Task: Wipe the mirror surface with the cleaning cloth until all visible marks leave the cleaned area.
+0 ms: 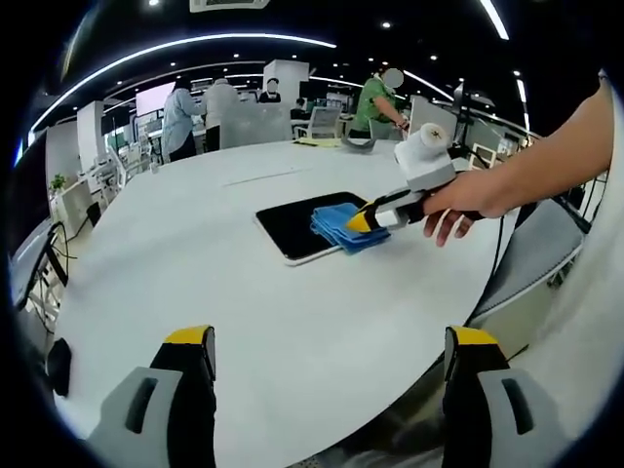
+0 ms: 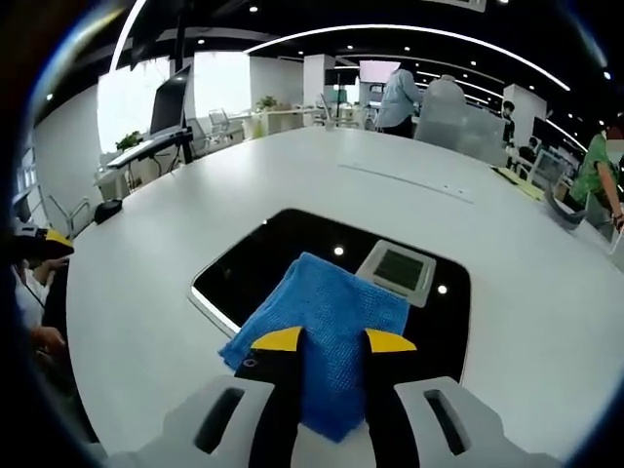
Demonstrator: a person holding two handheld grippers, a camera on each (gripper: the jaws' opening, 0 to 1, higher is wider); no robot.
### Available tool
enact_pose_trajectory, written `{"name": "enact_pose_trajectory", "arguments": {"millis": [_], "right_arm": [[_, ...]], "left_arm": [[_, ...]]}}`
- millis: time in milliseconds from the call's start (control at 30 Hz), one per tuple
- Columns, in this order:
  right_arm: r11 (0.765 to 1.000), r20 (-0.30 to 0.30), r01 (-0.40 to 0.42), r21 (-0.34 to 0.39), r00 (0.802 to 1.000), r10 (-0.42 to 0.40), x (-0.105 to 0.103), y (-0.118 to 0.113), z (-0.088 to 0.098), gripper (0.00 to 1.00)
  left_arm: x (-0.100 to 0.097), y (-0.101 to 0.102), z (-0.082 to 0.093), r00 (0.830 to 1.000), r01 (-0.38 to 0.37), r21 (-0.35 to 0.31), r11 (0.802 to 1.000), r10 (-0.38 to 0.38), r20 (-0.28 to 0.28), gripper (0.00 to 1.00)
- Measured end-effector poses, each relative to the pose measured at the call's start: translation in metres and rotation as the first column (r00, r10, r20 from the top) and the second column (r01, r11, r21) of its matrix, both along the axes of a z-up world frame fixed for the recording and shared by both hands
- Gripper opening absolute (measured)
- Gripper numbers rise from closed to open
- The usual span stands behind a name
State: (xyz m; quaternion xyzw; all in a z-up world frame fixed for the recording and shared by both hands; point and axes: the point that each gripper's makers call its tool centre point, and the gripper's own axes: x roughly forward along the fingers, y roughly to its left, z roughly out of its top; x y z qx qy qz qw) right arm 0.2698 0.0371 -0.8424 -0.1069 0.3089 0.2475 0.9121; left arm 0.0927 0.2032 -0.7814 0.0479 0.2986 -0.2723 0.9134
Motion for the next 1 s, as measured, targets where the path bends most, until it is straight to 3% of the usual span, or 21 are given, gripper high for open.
{"name": "enact_pose_trajectory", "arguments": {"millis": [433, 700, 1000], "right_arm": [[1.0, 0.002, 0.0, 0.011, 1.0, 0.0, 0.0007, -0.009, -0.0009, 0.19], [1.0, 0.016, 0.0, 0.027, 1.0, 0.0, 0.0012, -0.0089, -0.001, 0.19], [0.999, 0.025, 0.012, 0.033, 1.0, -0.013, 0.0027, -0.0093, -0.0009, 0.19]], "left_arm": [[0.0076, -0.0056, 0.003, 0.999, -0.032, -0.034, 0.999, 0.032, 0.012, 0.99], [0.006, -0.0039, 0.006, 0.999, -0.033, 0.004, 0.999, 0.033, 0.012, 0.99], [0.0057, -0.0097, 0.0006, 1.0, -0.017, -0.009, 1.0, 0.017, -0.006, 0.98]]}}
